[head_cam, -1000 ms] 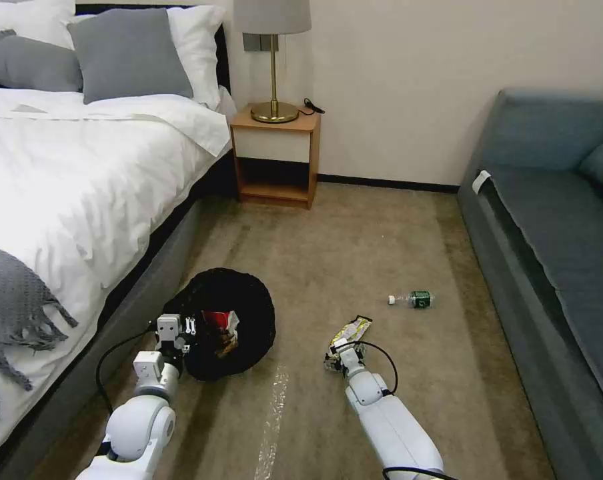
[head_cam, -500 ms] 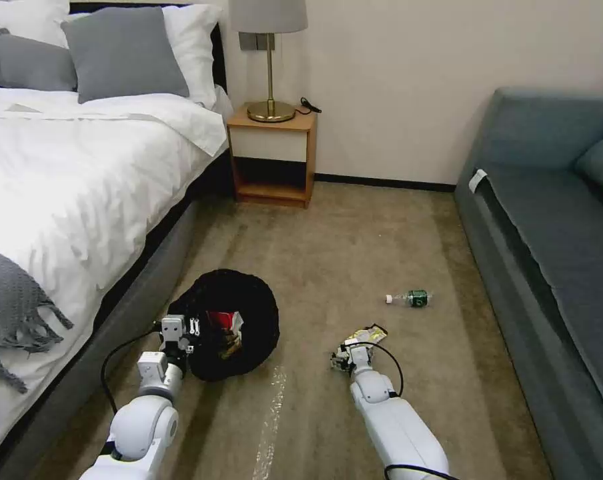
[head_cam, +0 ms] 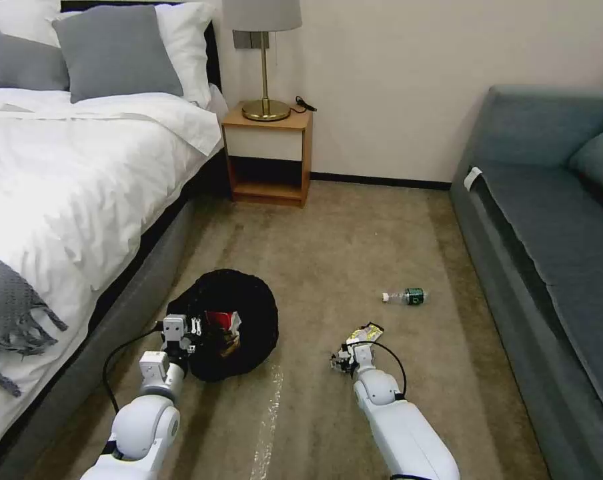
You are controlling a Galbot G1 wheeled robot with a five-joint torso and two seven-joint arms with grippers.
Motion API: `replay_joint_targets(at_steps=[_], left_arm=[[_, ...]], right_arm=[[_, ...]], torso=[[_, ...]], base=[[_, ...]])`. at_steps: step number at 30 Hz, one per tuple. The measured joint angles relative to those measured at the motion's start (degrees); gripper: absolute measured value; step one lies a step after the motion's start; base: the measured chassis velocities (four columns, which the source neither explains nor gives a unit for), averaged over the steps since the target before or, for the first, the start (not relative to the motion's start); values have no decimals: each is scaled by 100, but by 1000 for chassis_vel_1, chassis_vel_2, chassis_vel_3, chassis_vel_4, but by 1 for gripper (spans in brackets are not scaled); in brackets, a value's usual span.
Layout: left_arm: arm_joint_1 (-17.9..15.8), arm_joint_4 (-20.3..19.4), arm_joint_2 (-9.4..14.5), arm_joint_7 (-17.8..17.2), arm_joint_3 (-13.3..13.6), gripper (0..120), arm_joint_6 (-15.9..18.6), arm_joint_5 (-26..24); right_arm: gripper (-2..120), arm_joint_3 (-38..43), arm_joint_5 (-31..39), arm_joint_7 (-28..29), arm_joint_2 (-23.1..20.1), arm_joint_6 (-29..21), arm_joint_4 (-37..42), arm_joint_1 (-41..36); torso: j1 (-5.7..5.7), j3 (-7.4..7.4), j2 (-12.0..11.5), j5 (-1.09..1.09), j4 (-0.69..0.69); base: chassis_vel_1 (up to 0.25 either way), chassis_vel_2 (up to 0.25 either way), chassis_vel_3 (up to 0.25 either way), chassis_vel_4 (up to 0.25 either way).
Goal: Pick up the trash bin, then pick up the garbage on the floor and place it into the trash bin.
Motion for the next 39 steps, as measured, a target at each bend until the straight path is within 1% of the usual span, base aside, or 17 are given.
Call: replay_joint_targets(at_steps=[3,6,8,10,11,13,15,17,19,21,22,25,33,38,39], left_arm=[[1,-5,13,0,-18,5,4,-2],[3,-17,13,0,-28,5,6,-4],[10,-37,6,0,-29,5,9,-4],[25,-58,0,-1,-30,5,13,4],[25,-58,0,-1,-30,5,13,4],[47,-69,1,-1,-47,5,14,10],[51,-72,4,-1,-54,5,14,10],[61,-80,11,-1,-74,5,14,10],[63,-80,13,-1,-76,5,14,10],[65,-90,12,-1,-81,5,14,12],[65,-90,12,-1,-81,5,14,12],[69,-114,4,-1,-81,5,13,15],[82,-115,11,2,-86,5,-1,15],[75,-109,9,8,-74,5,-6,14],[75,-109,9,8,-74,5,-6,14]], right_arm=[[100,-29,102,-11,-88,-103,192,1],[100,-28,149,-32,-129,-122,166,85],[100,7,189,-44,-145,-115,36,226],[100,84,265,-51,-140,-84,-262,486],[100,84,265,-51,-140,-84,-262,486],[100,196,264,-52,-76,-15,-589,681],[100,230,260,-59,-56,6,-695,736],[100,333,194,-114,-22,84,-983,887],[100,352,178,-133,-19,94,-1037,922],[100,452,129,-241,-20,142,-1391,1166],[100,452,129,-241,-20,142,-1391,1166],[100,504,72,-350,-65,172,-1708,1392],[100,581,13,-503,-114,134,-1943,1524],[100,729,-14,-888,-176,41,-2248,1668],[100,729,-14,-888,-176,41,-2248,1668]], torso=[[0,-1,0,0,0],[0,0,0,1,0],[0,0,1,1,0],[0,0,1,1,1],[0,0,1,1,1],[0,-1,1,0,0],[0,-1,1,1,1],[0,-1,1,1,1],[0,-1,1,1,1],[0,-1,1,1,1],[0,-1,1,1,1],[0,-1,2,1,1],[0,-1,2,1,1],[0,-1,2,1,0],[0,-1,2,1,0]], base=[[0,0,0,0],[0,0,0,0],[0,0,0,0],[0,0,0,0],[0,0,0,0],[0,0,0,0],[0,0,0,0],[0,0,0,0],[0,0,0,0],[0,0,0,0],[0,0,0,0],[0,0,0,0],[0,0,0,0],[0,0,0,0],[0,0,0,0]])
